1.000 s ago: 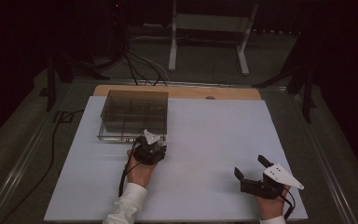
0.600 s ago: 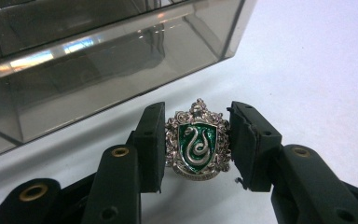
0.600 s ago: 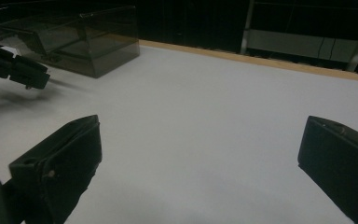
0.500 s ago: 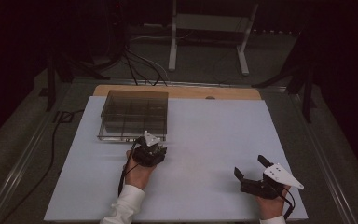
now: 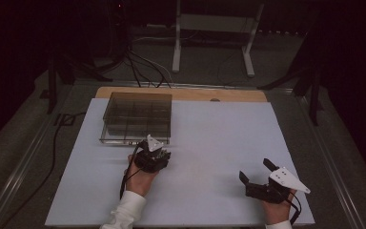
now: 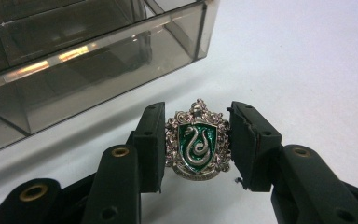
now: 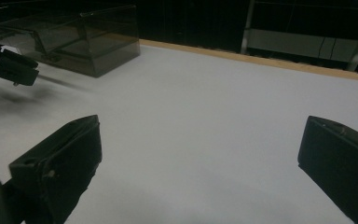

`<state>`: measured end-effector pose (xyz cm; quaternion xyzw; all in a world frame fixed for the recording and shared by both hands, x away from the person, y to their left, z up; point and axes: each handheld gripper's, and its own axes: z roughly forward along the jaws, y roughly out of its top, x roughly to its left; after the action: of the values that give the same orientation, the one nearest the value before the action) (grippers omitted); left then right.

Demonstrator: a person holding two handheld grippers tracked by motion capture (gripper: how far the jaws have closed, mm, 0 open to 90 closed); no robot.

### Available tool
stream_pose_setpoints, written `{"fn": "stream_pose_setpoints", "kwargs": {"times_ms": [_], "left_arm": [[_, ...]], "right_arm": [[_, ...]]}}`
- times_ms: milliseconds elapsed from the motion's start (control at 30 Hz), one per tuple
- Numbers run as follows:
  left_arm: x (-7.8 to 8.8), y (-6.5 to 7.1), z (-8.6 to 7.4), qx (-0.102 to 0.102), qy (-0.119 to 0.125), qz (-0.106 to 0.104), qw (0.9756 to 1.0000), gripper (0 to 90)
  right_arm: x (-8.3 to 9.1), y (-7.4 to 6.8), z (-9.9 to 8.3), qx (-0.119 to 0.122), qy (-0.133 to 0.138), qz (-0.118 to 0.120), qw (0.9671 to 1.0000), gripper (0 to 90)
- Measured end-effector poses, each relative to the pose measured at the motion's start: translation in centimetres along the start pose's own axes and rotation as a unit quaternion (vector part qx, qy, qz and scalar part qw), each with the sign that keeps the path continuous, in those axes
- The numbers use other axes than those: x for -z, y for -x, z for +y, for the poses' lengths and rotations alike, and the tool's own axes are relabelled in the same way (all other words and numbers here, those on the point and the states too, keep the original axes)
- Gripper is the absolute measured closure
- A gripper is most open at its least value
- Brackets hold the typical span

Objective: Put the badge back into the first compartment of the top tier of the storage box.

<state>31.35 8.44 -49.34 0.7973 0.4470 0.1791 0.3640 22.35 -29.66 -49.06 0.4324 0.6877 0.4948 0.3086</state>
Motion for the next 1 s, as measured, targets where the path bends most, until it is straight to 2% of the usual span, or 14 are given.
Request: {"fn": "stream_pose_setpoints", "kwargs": {"times_ms": [1000], "left_arm": [[3.2,0.1,1.3,-0.016,0.019,-0.024,0.9994,59.1]], "right_arm": [[0.0,0.0,0.0,0.0,0.0,0.001,1.0,0.0]]}}
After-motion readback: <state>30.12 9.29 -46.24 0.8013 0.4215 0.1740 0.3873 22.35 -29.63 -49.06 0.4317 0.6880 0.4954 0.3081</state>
